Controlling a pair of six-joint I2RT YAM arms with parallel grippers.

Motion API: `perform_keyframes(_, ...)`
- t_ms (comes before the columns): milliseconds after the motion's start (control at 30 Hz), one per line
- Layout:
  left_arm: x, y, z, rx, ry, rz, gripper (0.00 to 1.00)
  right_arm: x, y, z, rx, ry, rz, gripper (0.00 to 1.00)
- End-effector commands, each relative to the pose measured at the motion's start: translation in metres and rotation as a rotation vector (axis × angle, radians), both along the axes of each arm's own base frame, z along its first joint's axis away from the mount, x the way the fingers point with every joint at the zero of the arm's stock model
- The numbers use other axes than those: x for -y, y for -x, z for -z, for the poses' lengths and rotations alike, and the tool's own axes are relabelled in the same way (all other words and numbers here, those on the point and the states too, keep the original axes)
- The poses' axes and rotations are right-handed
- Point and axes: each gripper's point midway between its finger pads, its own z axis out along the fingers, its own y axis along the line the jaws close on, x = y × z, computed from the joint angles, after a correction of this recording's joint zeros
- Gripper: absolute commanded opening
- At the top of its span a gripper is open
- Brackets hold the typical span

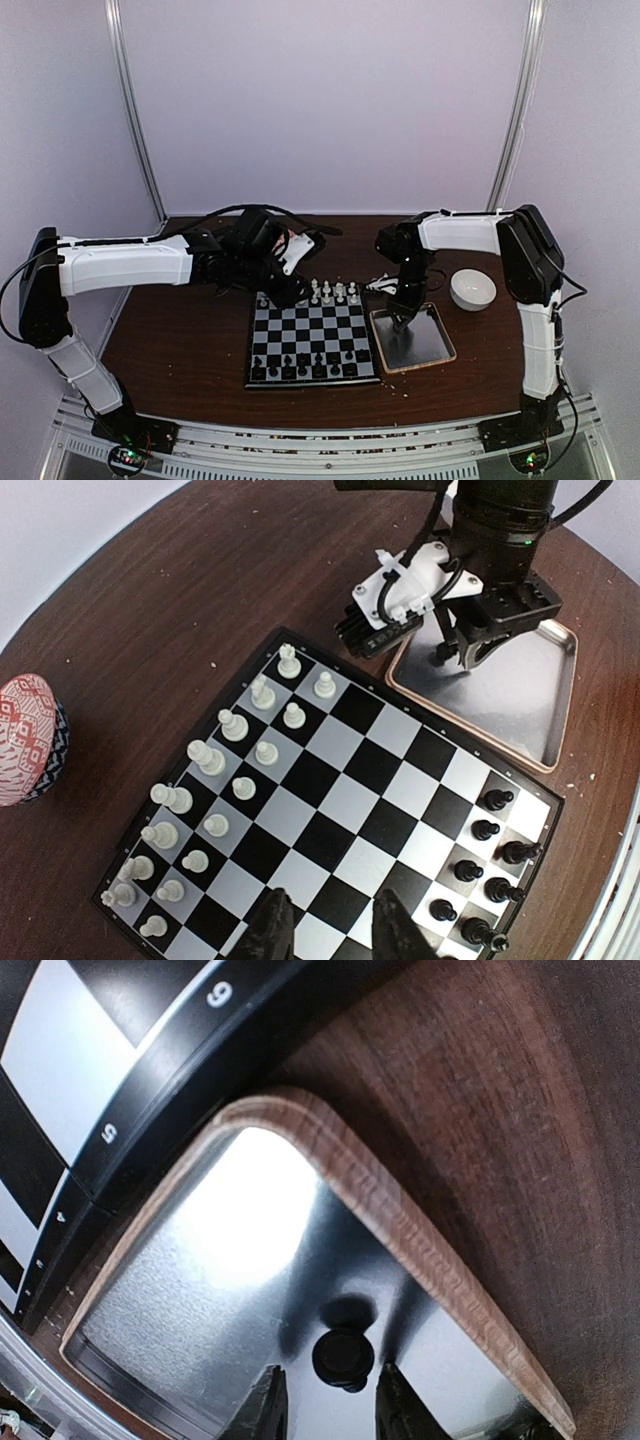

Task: Set up the chess pieces on the board
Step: Adjust the pawn in the storage box.

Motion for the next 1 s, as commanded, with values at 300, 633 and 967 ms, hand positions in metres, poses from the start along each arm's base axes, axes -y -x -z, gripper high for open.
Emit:
perform_keyframes(300,0.005,-0.004,-0.002,0.007,0.036,-0.003,0.28,-0.016,0.024,-0.022,-0.102,-0.106,0.007,0.31)
perform_keyframes(633,0.003,-0.003,-0.001,0.005,0.031,-0.005,0.28,-0.048,0.039,-0.060,-0.214,-0.320,-0.041,0.31)
perform_keyframes(967,0.002,-0.002,0.000,0.005,0.030,-0.006,0.28,-0.006,-0.007,-0.061,0.087,-0.107,-0.218,0.34)
